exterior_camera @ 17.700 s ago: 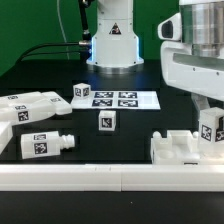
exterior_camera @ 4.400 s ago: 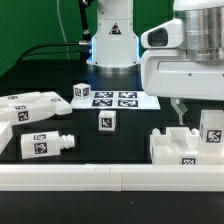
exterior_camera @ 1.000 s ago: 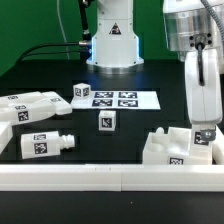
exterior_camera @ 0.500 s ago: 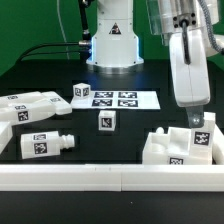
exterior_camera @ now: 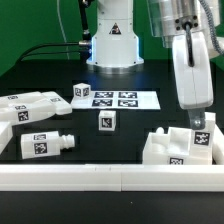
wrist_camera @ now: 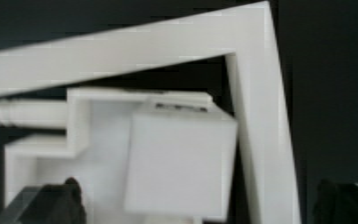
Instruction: Assemble chair
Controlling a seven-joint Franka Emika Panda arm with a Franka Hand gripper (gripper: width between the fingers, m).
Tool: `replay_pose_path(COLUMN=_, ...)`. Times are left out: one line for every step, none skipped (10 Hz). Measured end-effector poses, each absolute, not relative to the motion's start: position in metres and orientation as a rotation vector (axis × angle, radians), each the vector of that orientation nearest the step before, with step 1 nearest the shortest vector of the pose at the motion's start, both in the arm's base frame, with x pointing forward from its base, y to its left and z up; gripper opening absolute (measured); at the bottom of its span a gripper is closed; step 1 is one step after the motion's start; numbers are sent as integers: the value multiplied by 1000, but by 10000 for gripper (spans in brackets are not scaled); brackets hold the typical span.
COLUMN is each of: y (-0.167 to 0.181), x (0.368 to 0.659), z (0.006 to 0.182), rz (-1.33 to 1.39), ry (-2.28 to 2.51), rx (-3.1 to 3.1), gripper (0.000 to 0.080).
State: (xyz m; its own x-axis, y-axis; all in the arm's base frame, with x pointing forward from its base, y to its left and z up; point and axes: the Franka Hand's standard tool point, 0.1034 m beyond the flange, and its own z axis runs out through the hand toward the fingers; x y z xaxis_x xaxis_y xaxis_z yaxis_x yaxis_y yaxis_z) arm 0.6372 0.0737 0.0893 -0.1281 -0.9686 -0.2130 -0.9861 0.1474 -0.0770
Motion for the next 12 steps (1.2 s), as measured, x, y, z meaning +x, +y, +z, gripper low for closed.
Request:
replay_pose_path(y=61, x=638, z=94, rz=116, ry=2149, rx=-1959, gripper=649)
replay_pose_path(y=52, x=640, z=97, rz=103, ry=2106, rx=-1993, gripper=649)
replay_pose_path(y=48, x=640, z=97, rz=81, ry=2003, rx=-2092, gripper=649)
replay_pose_path(y=51, x=640, z=96, rz=64, ry=1956, rx=-2134, gripper=649)
replay_pose_path(y=51, x=640, z=95, rz=56, ry=1896, rx=-2188, gripper=649)
replay_pose_path(y=51, x=640, z=95, rz=52, ry=1869, rx=-2210, gripper=649)
replay_pose_path(y=51, x=639, z=95, rz=53, ry=1871, rx=-2209, gripper=649)
replay_pose_path(y=51, x=639, z=94, rz=50, ry=1850, rx=-2227, gripper=649)
replay_pose_path(y=49, x=640, z=94, rz=43, ry=1815, rx=-2253, gripper=649)
replay_pose_path(y=36, x=641, z=95, rz=33, ry=1782, rx=-2267, gripper=649)
replay_pose_path(y=18, x=641, z=95, rz=19, ry=1751, rx=-2285, gripper=649)
replay_pose_path(y=5, x=641, z=95, rz=-9, ry=1628, rx=-2373, gripper=649)
